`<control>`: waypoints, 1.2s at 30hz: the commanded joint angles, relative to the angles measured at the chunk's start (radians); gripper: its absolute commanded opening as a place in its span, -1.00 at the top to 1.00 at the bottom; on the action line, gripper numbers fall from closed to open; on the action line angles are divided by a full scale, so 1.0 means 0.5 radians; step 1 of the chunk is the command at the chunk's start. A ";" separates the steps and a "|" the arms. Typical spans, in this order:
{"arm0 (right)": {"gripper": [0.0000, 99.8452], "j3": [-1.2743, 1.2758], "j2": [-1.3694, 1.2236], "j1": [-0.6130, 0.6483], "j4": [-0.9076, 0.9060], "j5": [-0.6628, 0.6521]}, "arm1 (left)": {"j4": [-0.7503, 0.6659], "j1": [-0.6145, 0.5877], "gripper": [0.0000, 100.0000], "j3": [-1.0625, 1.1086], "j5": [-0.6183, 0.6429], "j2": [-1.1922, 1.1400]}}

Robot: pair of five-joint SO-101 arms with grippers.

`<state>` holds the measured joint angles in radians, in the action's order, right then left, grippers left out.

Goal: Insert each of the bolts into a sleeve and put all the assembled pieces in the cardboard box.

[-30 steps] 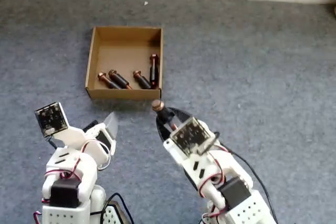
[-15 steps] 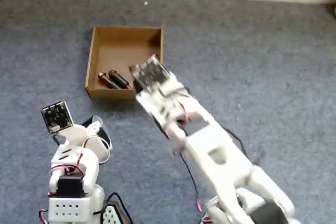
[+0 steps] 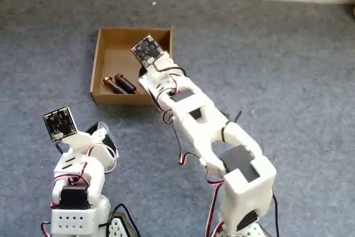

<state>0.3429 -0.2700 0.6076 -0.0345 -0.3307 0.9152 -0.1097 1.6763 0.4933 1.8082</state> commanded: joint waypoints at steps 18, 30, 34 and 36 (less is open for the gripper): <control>0.99 0.376 1.309 -0.008 -1.131 0.000 | -0.049 -0.023 0.94 0.038 -0.025 0.014; 0.99 1.459 2.527 -0.066 -1.137 0.000 | -0.049 -0.011 0.99 -0.026 -0.025 0.017; 0.99 1.723 2.862 -0.204 -1.137 0.000 | -0.049 -0.017 0.99 -0.035 -0.150 0.020; 0.99 1.827 3.006 -0.265 -1.137 0.000 | -0.058 -0.020 0.99 -0.038 -0.258 0.020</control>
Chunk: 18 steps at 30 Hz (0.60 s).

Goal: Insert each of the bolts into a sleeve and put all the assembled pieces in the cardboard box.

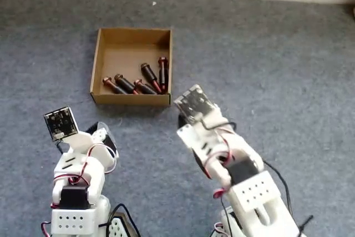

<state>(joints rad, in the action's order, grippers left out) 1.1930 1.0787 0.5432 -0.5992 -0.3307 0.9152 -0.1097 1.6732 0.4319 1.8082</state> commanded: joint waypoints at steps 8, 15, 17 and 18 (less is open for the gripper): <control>0.99 0.462 0.766 -0.262 -0.011 0.255 | -0.058 -0.011 0.99 -0.029 -0.199 0.020; 0.99 0.815 1.115 -0.272 -0.014 0.473 | -0.055 -0.011 0.99 0.044 -0.371 0.014; 0.99 0.919 1.232 -0.272 -0.081 0.531 | -0.052 -0.011 0.99 0.044 -0.427 0.011; 0.99 0.965 1.290 -0.272 -0.130 0.546 | -0.049 -0.011 0.99 0.044 -0.427 0.011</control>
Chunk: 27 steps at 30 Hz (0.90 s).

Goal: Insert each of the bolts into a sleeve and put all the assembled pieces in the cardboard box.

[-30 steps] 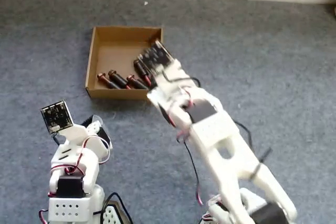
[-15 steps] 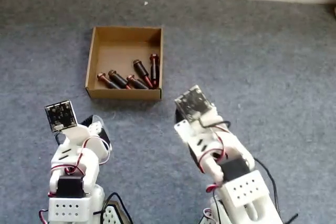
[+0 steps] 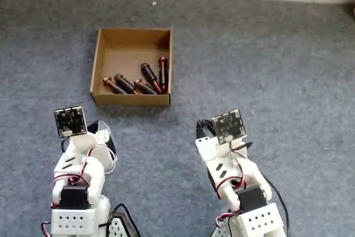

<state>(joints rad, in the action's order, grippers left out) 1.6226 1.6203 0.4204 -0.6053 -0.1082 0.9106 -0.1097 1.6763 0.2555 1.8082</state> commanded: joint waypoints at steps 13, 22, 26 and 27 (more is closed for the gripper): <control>0.99 0.302 0.397 -0.311 -0.652 0.101 | 0.276 0.011 0.99 0.038 -0.086 0.008; 0.99 0.302 0.397 -0.400 -1.174 0.089 | 0.700 0.002 0.99 0.038 -0.086 0.008; 0.99 0.299 0.397 -0.554 -1.281 0.092 | 0.810 -0.002 0.99 0.038 -0.267 0.008; 0.99 0.299 0.397 -0.569 -1.278 0.092 | 0.816 -0.002 0.99 0.038 -0.356 0.008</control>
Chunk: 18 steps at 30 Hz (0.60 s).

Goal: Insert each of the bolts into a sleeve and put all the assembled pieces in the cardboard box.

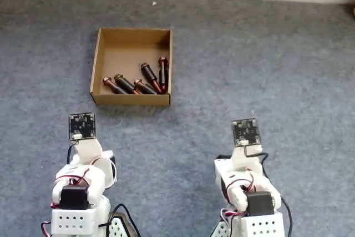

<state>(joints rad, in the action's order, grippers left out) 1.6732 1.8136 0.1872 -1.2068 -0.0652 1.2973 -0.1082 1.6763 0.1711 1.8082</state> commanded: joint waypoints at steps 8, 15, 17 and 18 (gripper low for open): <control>0.99 0.198 0.011 -0.118 -0.072 0.006 | 0.043 -0.005 0.99 0.038 -0.384 0.008; 0.99 0.198 0.011 -0.118 -0.072 0.006 | 0.043 -0.002 0.99 0.038 -0.377 0.008; 0.99 0.198 0.011 -0.118 -0.072 0.006 | 0.043 -0.002 0.99 0.038 -0.377 0.008; 0.99 0.198 0.011 -0.118 -0.072 0.006 | 0.043 -0.002 0.99 0.038 -0.377 0.008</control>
<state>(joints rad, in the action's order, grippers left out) 1.6732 1.8136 0.1412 -1.2359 -0.0652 1.3142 -0.1082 1.6763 -0.0008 1.8082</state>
